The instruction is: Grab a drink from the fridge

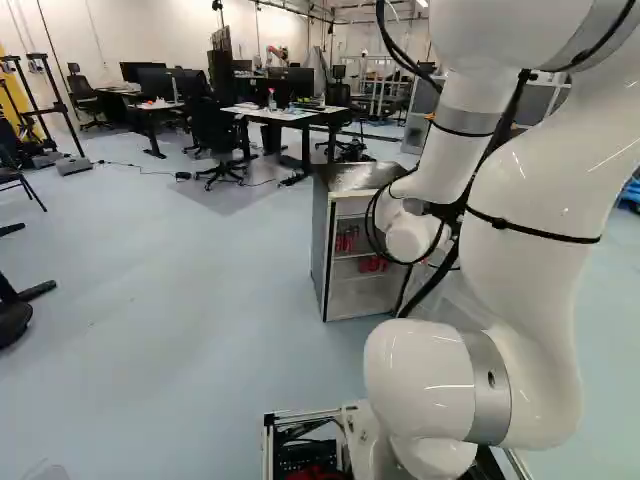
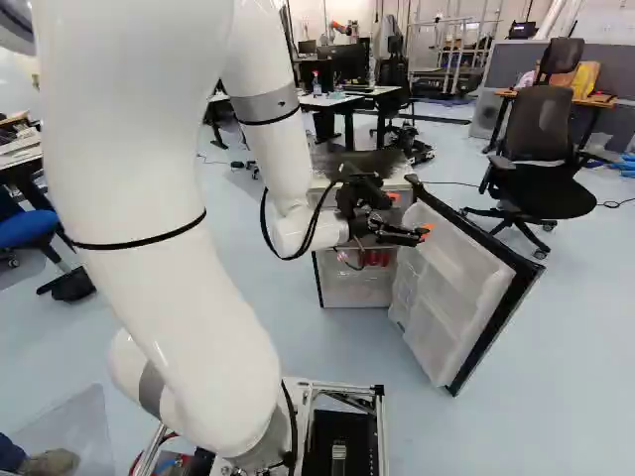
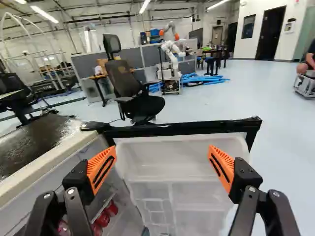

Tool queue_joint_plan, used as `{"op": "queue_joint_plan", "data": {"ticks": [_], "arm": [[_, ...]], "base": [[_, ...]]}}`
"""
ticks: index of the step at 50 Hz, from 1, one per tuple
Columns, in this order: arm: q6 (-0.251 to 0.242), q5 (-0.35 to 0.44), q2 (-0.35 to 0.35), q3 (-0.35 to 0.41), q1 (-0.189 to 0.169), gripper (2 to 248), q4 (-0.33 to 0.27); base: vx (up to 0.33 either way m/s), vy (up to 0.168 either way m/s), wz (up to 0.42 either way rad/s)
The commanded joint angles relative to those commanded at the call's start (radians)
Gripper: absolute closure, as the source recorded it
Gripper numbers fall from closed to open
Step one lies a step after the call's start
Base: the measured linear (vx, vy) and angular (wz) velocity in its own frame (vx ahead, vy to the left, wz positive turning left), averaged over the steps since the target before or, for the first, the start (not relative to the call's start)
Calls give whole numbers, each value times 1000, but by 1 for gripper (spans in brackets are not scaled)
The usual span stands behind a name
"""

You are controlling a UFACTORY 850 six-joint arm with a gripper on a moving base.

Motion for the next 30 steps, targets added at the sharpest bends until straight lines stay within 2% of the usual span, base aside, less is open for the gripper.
{"op": "queue_joint_plan", "data": {"ticks": [12, 30], "arm": [[0, -7, 16, 49, 21, 3, -125], [0, -17, -36, 45, 25, 3, -314]], "base": [[0, 0, 0], [0, 0, 0]]}}
